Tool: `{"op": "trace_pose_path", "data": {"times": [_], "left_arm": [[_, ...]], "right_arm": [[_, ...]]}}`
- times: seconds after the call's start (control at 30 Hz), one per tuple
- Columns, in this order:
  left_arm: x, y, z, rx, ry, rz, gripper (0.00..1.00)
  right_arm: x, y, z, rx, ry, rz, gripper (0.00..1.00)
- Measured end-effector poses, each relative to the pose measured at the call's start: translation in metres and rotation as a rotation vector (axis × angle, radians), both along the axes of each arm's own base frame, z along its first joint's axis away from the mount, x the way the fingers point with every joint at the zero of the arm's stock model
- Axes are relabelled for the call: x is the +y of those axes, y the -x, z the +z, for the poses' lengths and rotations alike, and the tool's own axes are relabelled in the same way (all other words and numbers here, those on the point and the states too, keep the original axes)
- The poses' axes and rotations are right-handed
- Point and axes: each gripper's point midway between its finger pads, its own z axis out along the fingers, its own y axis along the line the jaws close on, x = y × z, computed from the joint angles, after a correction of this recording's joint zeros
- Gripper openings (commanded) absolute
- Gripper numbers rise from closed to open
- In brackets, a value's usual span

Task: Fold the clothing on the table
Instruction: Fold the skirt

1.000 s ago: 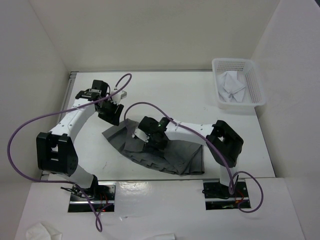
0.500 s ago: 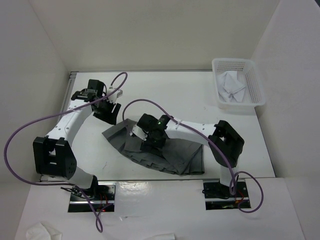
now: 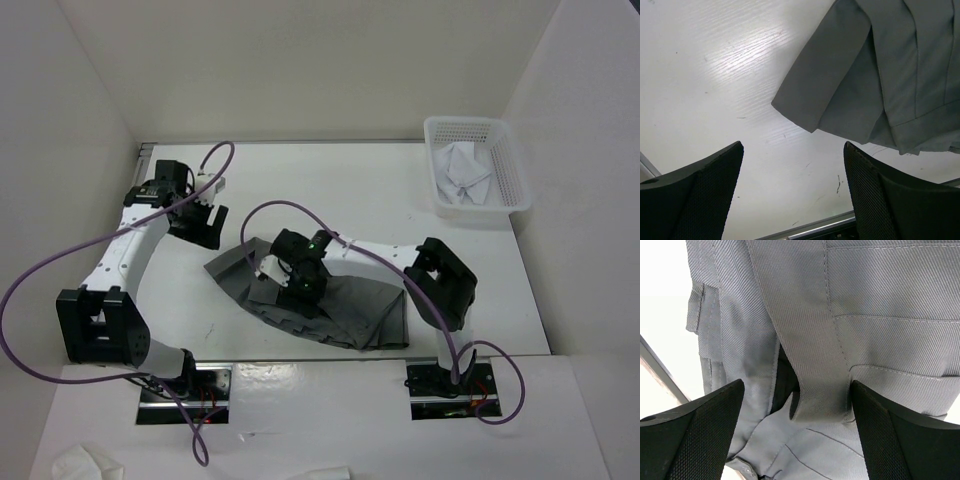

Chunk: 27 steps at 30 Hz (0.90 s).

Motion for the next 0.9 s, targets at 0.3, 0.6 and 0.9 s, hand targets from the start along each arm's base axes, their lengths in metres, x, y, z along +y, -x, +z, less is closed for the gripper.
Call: {"op": "trace_pose_path", "data": {"times": [0.3, 0.6, 0.9], "left_arm": [[0.008, 0.003, -0.004, 0.014, -0.003, 0.025, 0.87], [0.021, 0.003, -0.005, 0.017, -0.006, 0.062, 0.89], [0.025, 0.004, -0.005, 0.019, -0.007, 0.07, 0.89]], "right_arm": [[-0.01, -0.004, -0.02, 0.01, 0.038, -0.021, 0.91], [-0.063, -0.09, -0.018, -0.132, 0.103, -0.179, 0.95], [-0.044, -0.162, -0.005, -0.322, 0.133, -0.066, 0.95]]}}
